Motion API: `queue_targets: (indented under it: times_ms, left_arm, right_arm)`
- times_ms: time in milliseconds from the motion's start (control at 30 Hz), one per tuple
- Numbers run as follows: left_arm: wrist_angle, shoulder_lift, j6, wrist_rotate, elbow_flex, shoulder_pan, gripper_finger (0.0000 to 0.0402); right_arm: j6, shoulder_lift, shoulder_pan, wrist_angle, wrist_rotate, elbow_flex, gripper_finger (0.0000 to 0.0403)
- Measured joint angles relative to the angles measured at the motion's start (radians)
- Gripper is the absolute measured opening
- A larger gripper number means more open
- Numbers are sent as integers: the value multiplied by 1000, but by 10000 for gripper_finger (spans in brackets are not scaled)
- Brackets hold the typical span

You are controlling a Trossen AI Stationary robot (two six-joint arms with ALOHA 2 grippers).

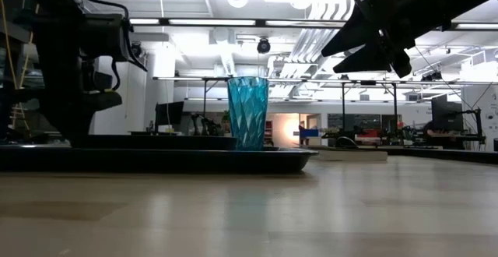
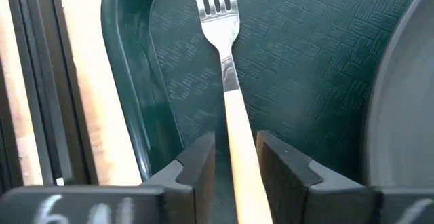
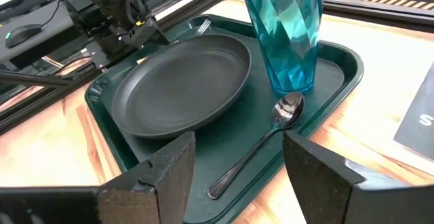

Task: Pick and place plate/cup/fork/spoon on tray
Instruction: Return to Home Position

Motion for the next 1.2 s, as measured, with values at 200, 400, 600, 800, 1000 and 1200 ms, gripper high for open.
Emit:
queue_targets:
  times_ms: [200,400,600,800,1000,1200]
  left_arm:
    - [0,0,25,-23,1,0,126]
    - [0,-14,152,-35,90,0,133]
    - [33,-56,360,-144,257,-34,133]
    - [381,-180,718,-206,254,-211,133]
    - [874,-315,1021,-43,63,-389,133]
    - [1266,-394,1175,151,-145,-450,133]
  right_arm:
    - [8,0,0,0,-2,0,213]
    - [8,0,0,0,14,0,213]
    - [7,0,0,0,65,0,213]
    - [8,0,0,0,99,1,213]
    - [9,0,0,1,105,1,213]
    - [3,0,0,5,177,1,213]
